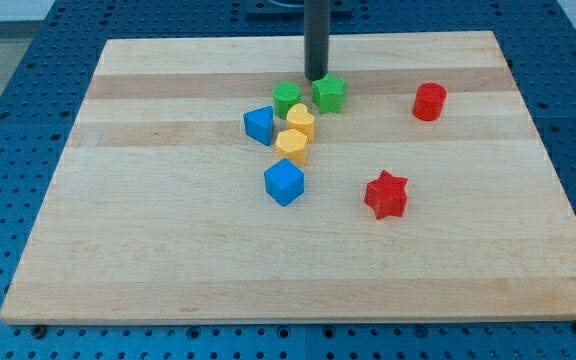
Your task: Slide the green circle to the left side of the green star
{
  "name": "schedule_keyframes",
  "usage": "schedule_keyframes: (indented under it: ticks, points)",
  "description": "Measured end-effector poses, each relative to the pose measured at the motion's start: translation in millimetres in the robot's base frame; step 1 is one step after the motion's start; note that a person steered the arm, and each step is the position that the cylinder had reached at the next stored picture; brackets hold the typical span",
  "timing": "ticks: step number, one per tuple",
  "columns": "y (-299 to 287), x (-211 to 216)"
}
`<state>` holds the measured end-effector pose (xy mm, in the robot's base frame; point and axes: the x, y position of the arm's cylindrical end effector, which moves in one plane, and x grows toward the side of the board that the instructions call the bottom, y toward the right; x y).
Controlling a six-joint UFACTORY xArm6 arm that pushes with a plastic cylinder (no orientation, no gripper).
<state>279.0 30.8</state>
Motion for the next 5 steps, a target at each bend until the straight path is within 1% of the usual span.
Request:
schedule_keyframes:
  ticks: [1,5]
  points:
    - [7,0]
    - [8,20]
